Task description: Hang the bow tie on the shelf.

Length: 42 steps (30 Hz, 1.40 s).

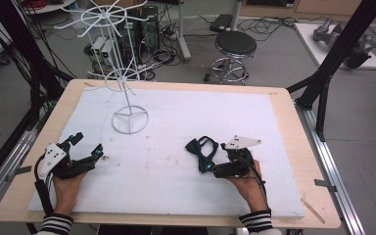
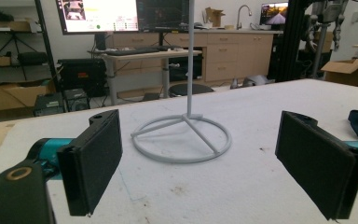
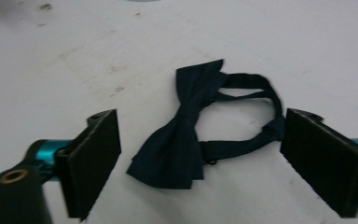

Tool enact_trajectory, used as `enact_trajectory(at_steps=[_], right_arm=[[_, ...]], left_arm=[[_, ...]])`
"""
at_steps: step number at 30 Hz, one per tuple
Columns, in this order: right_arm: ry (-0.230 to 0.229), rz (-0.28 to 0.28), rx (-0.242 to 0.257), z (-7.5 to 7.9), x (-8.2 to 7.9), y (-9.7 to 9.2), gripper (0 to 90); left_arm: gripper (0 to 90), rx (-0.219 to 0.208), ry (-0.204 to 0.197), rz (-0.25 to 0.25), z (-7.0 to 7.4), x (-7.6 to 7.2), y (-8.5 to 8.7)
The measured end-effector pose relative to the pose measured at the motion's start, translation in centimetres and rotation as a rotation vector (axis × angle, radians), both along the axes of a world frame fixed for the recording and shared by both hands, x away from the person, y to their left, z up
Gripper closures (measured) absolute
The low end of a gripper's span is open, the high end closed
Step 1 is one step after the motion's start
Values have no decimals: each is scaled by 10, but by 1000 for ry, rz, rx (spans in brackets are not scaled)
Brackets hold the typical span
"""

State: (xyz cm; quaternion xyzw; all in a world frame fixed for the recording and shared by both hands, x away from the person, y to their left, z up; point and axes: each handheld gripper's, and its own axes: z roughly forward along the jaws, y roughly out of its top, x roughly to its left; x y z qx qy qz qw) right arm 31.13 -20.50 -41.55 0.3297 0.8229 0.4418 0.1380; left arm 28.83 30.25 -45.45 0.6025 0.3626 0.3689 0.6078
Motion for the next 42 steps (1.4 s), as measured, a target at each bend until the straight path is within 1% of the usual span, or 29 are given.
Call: enact_trajectory(at_steps=[1, 2, 3, 6, 7, 8, 10, 12, 14, 15, 16, 17, 20, 23, 26, 27, 28, 29, 32, 33, 34, 36, 38, 40, 42], right_arm=[[0, 0, 0, 0, 0, 0, 154], [22, 9, -23, -1, 1, 5, 155], [22, 9, -23, -1, 1, 5, 155], [62, 13, -56, -3, 5, 11, 164], [84, 20, -58, -4, 7, 13, 184], [84, 20, -58, -4, 7, 13, 184], [99, 29, -63, -4, 10, 16, 186], [117, 25, -70, -3, 11, 18, 186], [125, 29, -88, -3, 13, 20, 191], [141, 38, -109, -4, 15, 22, 228], [141, 38, -109, -4, 15, 22, 228], [141, 38, -121, -4, 15, 23, 240], [167, 39, -132, -3, 18, 26, 308], [184, 38, -164, -3, 21, 29, 343], [211, 41, -182, -6, 23, 31, 372], [223, 42, -202, -8, 25, 32, 401], [232, 39, -207, -9, 25, 32, 417], [232, 39, -207, -9, 25, 32, 417], [236, 42, -211, -8, 26, 31, 482], [246, 40, -217, -9, 26, 31, 501], [246, 40, -217, -9, 26, 31, 501], [248, 49, -231, -10, 27, 31, 533], [254, 58, -232, -10, 27, 32, 559], [256, 57, -239, -11, 27, 33, 572], [258, 61, -245, -10, 28, 33, 607]], left_arm=[[151, 0, 0, 0, 0, 0, 0], [151, 1, 1, 0, 0, 0, 0], [151, 1, 1, -1, 0, 0, 0], [151, 1, 0, 0, 0, 0, 0], [151, 2, 1, 0, 0, 0, 0], [151, 2, 3, -1, 0, 0, 0], [151, 2, 3, -2, 0, 0, 0], [151, 3, 3, -2, 0, 0, 0], [151, 1, 3, -2, 0, 0, 0], [151, 0, 2, -2, 0, 0, 0], [151, 1, 2, -2, 0, 0, 0], [151, 1, 3, -2, 0, 0, 0], [151, 0, 2, -2, 0, 0, 0], [151, 1, 3, -3, 0, 0, 0], [151, 0, 2, -2, 0, 0, 0], [151, 2, 2, -1, 0, 0, 1], [151, 1, 2, -2, 0, 0, 1], [151, 1, 2, -2, 0, 0, 1], [151, 2, 3, -2, 0, 0, 1], [151, 1, 3, -2, 0, 0, 1], [151, 1, 3, -2, 0, 0, 1], [151, 2, 2, -1, 0, 0, 1], [151, 2, 3, -2, 0, 0, 1], [151, 1, 2, -1, 0, 0, 1], [151, 1, 3, -2, 0, 0, 1]])
